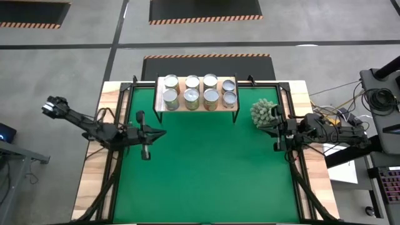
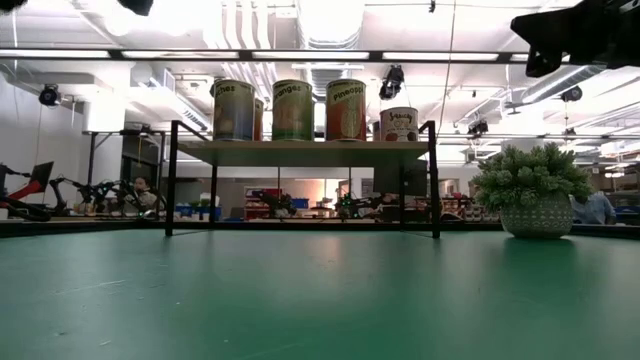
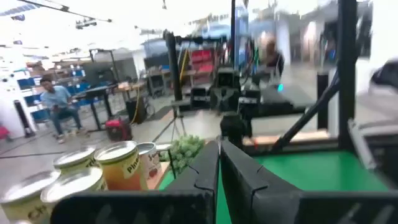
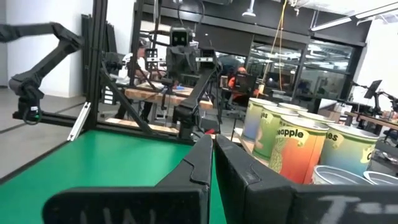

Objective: Pick and place cans onto a shelf
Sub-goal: Return to Home Position

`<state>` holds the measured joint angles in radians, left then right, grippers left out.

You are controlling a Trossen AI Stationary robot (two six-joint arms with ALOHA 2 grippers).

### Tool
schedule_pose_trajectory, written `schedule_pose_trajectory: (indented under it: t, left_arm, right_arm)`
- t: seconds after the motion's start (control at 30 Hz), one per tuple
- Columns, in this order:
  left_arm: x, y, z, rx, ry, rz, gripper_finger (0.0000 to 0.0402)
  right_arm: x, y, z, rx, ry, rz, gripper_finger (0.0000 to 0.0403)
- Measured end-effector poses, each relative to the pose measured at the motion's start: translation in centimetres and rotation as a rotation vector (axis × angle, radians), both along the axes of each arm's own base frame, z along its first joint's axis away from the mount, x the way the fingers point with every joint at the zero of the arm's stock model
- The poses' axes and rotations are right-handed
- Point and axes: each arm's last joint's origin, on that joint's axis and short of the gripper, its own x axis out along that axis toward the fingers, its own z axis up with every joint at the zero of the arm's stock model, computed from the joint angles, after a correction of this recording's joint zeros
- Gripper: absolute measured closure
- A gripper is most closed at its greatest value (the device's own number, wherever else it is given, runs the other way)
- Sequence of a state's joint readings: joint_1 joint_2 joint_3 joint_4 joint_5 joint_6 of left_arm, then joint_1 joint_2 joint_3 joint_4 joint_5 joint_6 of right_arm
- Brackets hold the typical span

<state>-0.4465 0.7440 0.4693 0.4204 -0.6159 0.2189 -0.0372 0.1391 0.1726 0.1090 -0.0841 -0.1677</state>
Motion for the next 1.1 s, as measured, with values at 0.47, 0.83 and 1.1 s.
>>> schedule_pose_trajectory:
  t: [0.47,0.83,1.1]
  left_arm:
    - [8.3,1.9,5.9,0.147,0.464,0.215,0.0402]
    - [11.2,8.3,4.8,0.111,0.58,0.369,0.0402]
    - [12.5,11.3,3.6,0.105,0.631,0.462,0.0402]
  right_arm:
    - [0.0,0.0,0.0,-0.005,-0.001,0.001,0.0394]
    - [0.0,0.0,0.0,-0.032,-0.003,-0.011,0.0394]
    - [0.0,-0.1,0.0,-0.034,-0.003,-0.057,0.0394]
